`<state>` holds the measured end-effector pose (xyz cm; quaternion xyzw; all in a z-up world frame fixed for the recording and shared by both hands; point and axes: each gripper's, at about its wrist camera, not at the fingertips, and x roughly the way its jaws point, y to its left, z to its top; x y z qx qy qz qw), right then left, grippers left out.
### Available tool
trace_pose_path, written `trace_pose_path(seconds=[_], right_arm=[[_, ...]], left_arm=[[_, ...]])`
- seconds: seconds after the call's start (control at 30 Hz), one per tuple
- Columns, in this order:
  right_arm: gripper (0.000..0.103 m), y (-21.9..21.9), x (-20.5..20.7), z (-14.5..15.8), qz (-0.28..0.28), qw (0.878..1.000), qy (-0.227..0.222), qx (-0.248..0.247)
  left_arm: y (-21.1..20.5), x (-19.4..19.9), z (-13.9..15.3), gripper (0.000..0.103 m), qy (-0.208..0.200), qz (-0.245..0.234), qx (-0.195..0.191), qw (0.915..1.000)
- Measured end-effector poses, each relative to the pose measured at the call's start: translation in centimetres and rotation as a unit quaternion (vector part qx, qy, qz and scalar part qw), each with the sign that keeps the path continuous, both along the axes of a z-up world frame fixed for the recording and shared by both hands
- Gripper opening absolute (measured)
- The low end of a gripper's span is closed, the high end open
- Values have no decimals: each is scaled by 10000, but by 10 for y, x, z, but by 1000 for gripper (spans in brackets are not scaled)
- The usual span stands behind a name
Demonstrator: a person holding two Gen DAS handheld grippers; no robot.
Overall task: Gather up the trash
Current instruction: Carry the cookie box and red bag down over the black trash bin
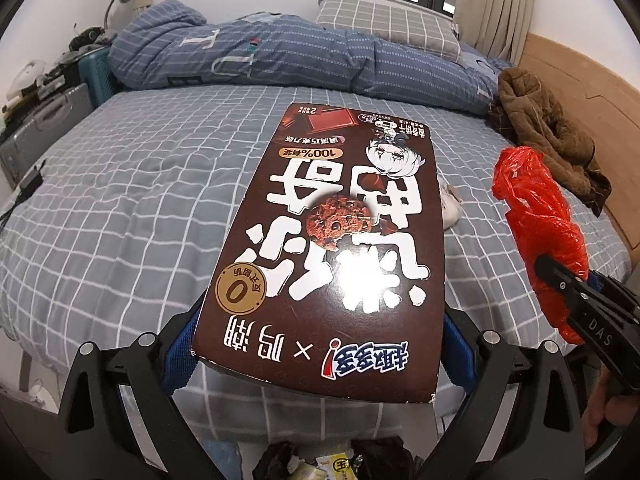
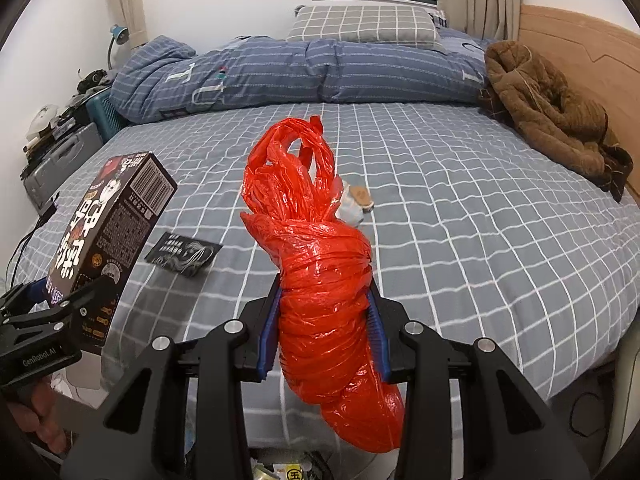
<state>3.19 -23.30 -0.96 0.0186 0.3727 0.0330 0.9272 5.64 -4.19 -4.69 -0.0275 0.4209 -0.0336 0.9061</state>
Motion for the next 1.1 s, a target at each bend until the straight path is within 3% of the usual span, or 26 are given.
trace_pose_path(seconds=[0.7,1.1], right_arm=[[36,13,-75,-12,146,9998,150,44],[36,25,-125,-32,211,9987,469,52]], left_arm=[[11,-84,-8,94,202,76,-36,9998],[23,-136,-21,94,540,255,-76,9982]])
